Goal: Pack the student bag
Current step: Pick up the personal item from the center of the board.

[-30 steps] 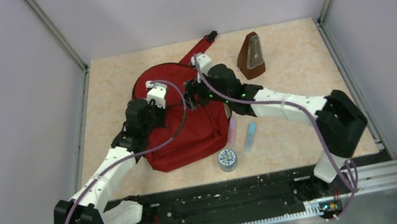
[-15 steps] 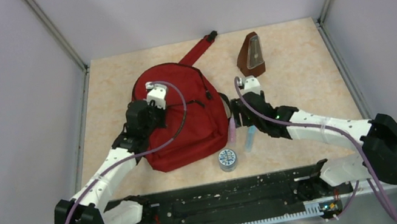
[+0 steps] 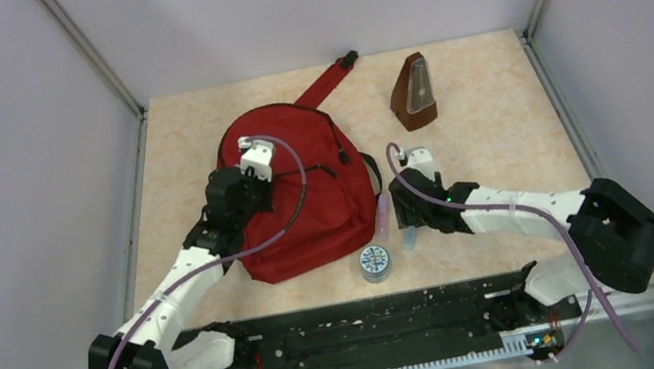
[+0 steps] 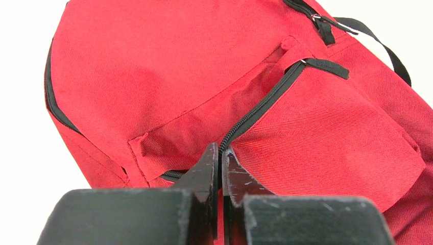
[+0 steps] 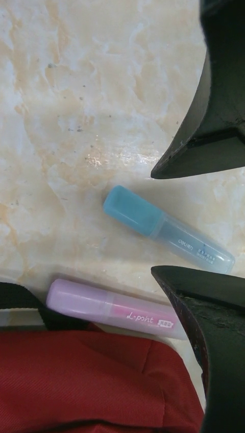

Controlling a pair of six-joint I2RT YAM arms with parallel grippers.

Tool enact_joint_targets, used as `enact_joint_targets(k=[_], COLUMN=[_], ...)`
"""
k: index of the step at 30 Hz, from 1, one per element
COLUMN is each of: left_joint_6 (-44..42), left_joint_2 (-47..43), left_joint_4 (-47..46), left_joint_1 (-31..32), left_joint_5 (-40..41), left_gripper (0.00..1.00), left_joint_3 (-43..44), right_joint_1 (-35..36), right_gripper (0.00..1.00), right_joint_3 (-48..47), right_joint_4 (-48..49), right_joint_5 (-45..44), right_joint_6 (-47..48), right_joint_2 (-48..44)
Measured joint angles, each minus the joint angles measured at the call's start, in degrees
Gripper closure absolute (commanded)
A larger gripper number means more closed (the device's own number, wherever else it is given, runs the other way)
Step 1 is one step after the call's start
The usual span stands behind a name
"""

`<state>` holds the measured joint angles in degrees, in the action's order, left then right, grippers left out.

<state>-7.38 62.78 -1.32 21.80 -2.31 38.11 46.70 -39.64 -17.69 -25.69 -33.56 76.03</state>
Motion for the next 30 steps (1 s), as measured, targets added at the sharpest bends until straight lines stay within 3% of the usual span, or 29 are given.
enact_joint_targets(k=[15,30], left_joint_6=[0.0,0.0], left_joint_2=[-1.2,-1.1], left_joint_4=[-0.1,-0.2], left_joint_1=[0.0,0.0], left_joint_5=[-0.2,-0.3], left_gripper=[1.0,1.0], left_joint_3=[-0.8,-0.8], right_joint_1=[-0.7,-1.2], right_gripper=[0.37,0.52], right_joint_3=[1.3,-1.8], right_joint_4=[1.0,12.2], right_joint_5=[1.5,3.0], right_joint_6=[-2.6,-1.0], right_joint_2=[4.4,12.8])
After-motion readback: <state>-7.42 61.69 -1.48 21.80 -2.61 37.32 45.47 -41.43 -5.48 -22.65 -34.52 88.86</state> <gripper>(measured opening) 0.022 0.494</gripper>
